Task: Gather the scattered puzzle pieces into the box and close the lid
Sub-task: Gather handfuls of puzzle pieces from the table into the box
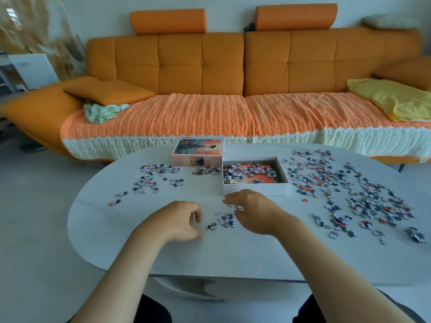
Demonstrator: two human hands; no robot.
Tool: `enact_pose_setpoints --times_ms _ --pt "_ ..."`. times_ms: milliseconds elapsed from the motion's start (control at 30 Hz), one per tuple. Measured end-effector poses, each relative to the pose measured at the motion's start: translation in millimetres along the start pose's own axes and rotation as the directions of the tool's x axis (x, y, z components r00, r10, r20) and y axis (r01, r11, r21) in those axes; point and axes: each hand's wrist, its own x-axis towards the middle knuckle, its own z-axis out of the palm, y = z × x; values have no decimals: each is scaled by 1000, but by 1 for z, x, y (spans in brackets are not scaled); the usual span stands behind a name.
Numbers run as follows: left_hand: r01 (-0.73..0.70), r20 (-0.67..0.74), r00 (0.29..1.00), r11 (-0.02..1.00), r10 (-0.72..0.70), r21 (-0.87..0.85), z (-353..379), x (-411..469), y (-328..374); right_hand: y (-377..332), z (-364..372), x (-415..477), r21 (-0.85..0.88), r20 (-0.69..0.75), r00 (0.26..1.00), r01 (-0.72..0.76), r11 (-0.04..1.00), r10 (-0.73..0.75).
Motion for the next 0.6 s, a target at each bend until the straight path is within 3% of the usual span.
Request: enact_pose_setpoints --times_ms 100,333,433,600 --pt "-46 -51 998 999 45 -23 7 -9 -8 -3 7 1 4 61 998 -22 1000 22" --pt "-184 -221 964 970 147 -160 24 6 5 8 -4 -4 -19 -137 988 -69 997 66" --pt "-196 -270 953 960 137 -202 28 16 16 16 -7 -12 -46 -122 987 -108 993 101" --pt "-153 -131 982 980 136 -131 30 26 37 17 -10 -21 69 4 991 -134 989 134"
